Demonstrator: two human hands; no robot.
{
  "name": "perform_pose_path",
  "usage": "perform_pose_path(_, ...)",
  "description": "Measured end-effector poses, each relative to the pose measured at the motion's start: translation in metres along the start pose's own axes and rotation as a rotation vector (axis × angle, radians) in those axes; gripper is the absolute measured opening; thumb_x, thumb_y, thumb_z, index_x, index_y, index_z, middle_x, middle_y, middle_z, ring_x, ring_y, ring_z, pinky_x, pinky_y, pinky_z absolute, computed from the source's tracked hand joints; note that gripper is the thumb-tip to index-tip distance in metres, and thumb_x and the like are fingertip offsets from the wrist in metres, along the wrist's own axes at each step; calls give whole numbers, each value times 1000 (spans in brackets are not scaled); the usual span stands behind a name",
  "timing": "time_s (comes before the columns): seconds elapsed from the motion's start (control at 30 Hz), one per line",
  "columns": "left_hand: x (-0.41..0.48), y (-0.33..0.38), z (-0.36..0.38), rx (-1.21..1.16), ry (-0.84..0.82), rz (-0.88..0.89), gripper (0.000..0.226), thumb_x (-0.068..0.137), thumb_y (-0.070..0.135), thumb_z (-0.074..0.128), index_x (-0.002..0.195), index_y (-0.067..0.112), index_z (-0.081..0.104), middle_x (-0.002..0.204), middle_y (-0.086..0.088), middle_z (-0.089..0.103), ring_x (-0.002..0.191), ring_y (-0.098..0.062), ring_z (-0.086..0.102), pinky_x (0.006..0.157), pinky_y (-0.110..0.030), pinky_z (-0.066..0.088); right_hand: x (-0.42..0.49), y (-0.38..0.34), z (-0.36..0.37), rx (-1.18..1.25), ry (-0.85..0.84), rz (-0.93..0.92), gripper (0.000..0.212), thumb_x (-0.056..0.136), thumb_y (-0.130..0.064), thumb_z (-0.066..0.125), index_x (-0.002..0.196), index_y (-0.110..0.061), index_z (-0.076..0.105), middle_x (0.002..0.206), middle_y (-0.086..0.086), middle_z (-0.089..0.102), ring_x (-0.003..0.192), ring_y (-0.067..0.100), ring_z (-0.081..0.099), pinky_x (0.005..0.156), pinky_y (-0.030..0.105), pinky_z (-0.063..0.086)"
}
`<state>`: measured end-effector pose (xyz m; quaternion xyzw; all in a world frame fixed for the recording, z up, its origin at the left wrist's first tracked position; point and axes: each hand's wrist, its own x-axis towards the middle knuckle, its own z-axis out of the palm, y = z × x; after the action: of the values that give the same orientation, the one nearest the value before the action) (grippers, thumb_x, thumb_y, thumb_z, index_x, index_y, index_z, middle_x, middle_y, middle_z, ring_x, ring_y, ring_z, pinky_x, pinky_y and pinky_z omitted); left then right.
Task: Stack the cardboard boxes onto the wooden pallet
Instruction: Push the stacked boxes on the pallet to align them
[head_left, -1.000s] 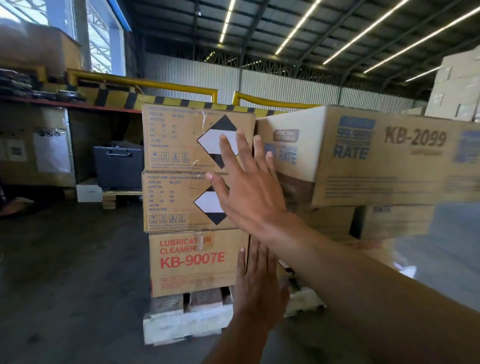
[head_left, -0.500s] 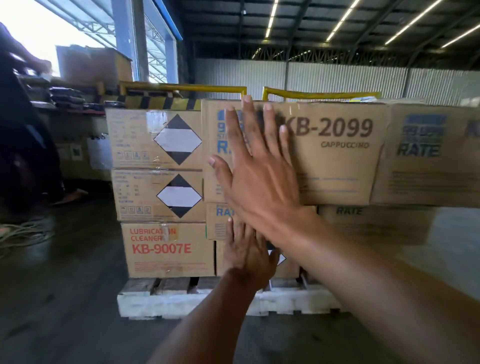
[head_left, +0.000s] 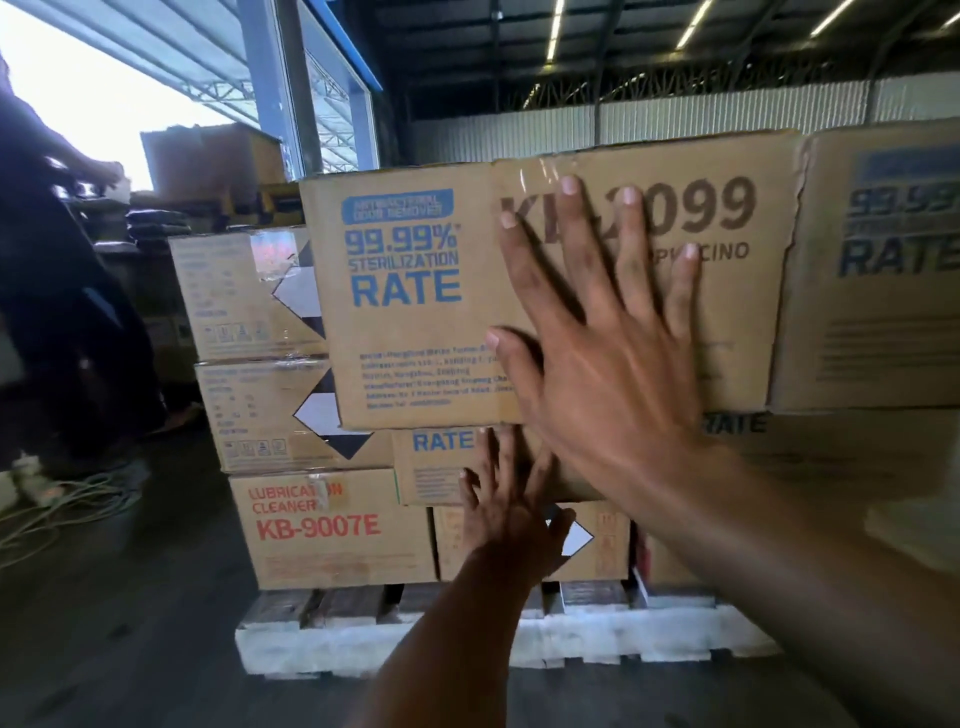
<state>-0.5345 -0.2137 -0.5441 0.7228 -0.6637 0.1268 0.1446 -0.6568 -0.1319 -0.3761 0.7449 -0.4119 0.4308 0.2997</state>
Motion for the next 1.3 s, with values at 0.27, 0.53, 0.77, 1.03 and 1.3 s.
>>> perform_pose_path(0.27,39,-17,30,-77,123,56,83,92,65,37,153,43,-16,139,0,-60,134,-28,-51,118,-62,0,17,2,39,-77,48,-4,71,101,-58,32,161,-29,9,169,10,1,153,42,-1,115,68,2)
perform_pose_path(0.53,70,-24,37,-139,127,72,89,90,60,43,154,41,-15,146,-3,-55,137,-32,-46,117,-66,6,41,8,87,-116,55,25,73,96,-60,30,161,-30,12,169,7,4,154,39,2,115,70,10)
perform_pose_path(0.77,77,-25,44,-159,153,89,87,92,62,37,151,42,-24,149,-4,-52,137,-31,-47,117,-66,1,67,10,141,-126,29,33,73,97,-60,31,161,-30,12,169,8,3,154,40,1,114,71,10)
perform_pose_path(1.03,83,-28,49,-164,176,104,86,94,60,35,151,41,-26,148,-5,-52,135,-30,-49,116,-66,-4,89,13,187,-140,4,65,73,98,-58,36,161,-30,11,169,8,3,154,40,2,114,72,12)
perform_pose_path(1.3,82,-30,49,-198,192,129,84,94,61,35,152,41,-23,149,-5,-51,137,-31,-46,114,-66,-4,104,17,210,-153,-81,104,71,101,-57,32,161,-32,1,169,4,-8,154,36,-7,116,68,7)
